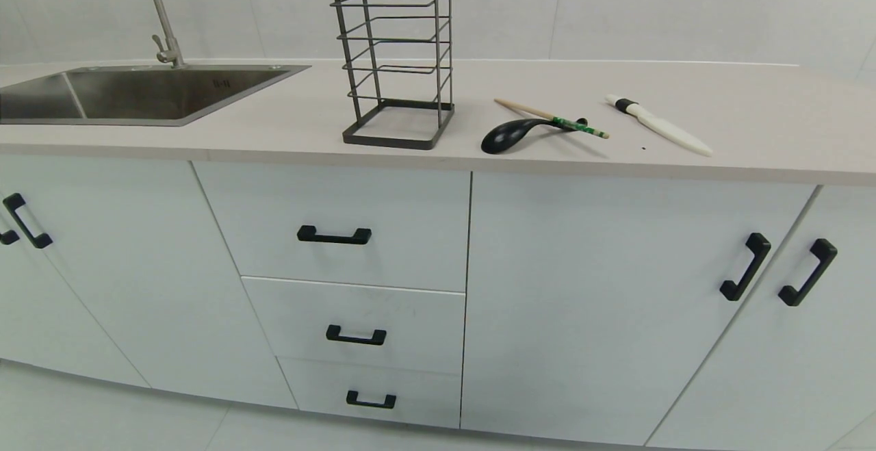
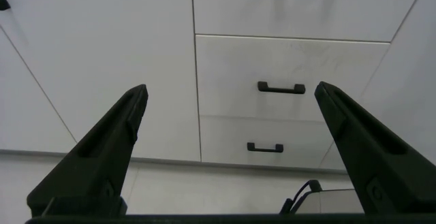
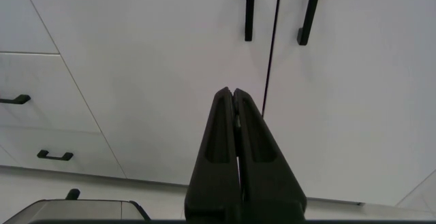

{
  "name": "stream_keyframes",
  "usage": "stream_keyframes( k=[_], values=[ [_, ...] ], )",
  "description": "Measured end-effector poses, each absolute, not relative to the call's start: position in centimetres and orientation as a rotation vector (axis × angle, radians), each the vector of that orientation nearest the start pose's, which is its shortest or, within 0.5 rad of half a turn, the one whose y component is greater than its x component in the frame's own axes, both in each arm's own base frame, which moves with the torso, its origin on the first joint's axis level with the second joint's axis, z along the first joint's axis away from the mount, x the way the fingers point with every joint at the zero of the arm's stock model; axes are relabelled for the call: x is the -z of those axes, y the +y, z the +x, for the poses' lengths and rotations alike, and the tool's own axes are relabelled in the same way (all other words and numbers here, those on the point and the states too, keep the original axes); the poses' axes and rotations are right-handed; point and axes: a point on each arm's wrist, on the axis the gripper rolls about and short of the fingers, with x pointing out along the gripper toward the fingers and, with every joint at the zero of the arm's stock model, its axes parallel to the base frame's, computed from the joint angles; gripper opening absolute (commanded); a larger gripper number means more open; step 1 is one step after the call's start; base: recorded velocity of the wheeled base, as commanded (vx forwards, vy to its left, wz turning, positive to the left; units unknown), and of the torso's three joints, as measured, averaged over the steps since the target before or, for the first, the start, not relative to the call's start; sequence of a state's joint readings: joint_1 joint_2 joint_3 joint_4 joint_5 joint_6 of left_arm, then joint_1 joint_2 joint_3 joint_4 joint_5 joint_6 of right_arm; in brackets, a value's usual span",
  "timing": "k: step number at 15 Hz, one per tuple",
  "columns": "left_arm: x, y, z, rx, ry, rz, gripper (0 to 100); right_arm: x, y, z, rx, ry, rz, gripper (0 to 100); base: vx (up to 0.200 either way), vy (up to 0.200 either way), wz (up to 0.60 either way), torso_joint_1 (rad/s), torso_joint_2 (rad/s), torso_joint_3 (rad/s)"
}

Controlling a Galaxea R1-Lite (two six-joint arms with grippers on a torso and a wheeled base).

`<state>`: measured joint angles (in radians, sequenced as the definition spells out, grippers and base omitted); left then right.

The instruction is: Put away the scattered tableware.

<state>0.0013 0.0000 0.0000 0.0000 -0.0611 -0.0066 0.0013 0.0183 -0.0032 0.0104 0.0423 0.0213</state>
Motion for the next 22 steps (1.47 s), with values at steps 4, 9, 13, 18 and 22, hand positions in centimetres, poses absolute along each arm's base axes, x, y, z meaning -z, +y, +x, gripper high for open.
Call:
stream_keyframes(
  k=[4, 9, 13, 18, 22],
  values=[
    [-7.6, -0.2, -2.3, 0.066, -0.004, 0.020, 100, -7.6, 0.1, -2.2, -0.043, 0.026, 0.022, 0, 0.000, 0.000, 0.00, 0.000, 0.00, 0.000],
    [-10.9, -0.3, -2.9, 0.106, -0.331, 0.128, 100, -7.6, 0.1, -2.2, -0.044, 0.026, 0.022, 0, 0.000, 0.000, 0.00, 0.000, 0.00, 0.000],
    [-12.5, -0.5, -3.2, 0.201, -0.268, 0.138, 100, -7.6, 0.1, -2.2, -0.043, 0.026, 0.022, 0, 0.000, 0.000, 0.00, 0.000, 0.00, 0.000],
    [-15.1, -1.0, -0.9, 0.423, -0.104, 0.280, 100, -7.6, 0.1, -2.2, -0.044, 0.026, 0.022, 0, 0.000, 0.000, 0.00, 0.000, 0.00, 0.000],
    [-16.6, -1.2, 2.2, 0.554, -0.038, 0.526, 100, -7.6, 0.1, -2.2, -0.043, 0.026, 0.022, 0, 0.000, 0.000, 0.00, 0.000, 0.00, 0.000]
  ],
)
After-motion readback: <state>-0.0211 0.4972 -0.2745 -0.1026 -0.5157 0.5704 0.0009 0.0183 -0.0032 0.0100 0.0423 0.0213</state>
